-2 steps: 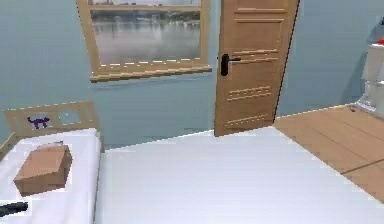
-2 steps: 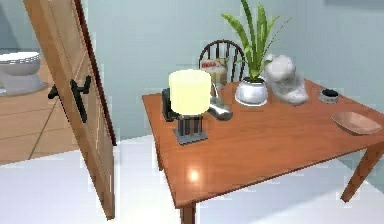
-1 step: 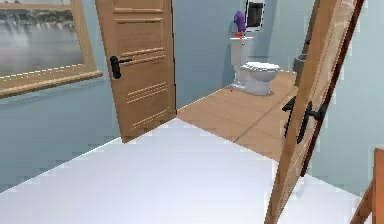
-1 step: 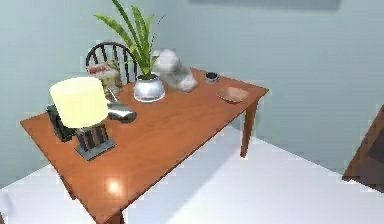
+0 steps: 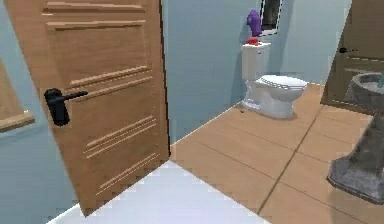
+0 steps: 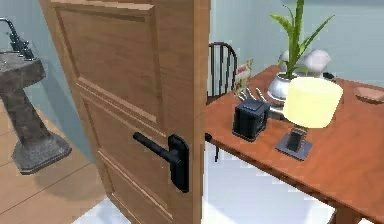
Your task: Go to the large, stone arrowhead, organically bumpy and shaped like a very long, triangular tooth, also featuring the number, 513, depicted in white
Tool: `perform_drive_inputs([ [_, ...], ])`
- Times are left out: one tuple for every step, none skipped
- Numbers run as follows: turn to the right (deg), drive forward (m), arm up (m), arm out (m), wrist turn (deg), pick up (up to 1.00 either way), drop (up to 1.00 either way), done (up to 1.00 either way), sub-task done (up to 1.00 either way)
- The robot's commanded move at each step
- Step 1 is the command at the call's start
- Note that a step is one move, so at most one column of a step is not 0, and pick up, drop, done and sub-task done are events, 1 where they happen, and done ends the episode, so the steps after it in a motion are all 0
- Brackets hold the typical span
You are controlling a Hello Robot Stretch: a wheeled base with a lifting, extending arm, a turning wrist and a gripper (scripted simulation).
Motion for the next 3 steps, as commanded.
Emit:
perform_drive_inputs([
  [6.0, 0.00, 0.00, 0.00, 0.0, 0.00, 0.00, 0.00, 0.00],
  [0.0, 0.05, 0.00, 0.00, 0.0, 0.00, 0.00, 0.00, 0.00],
  [21.0, 0.00, 0.00, 0.00, 0.0, 0.00, 0.00, 0.00, 0.00],
])
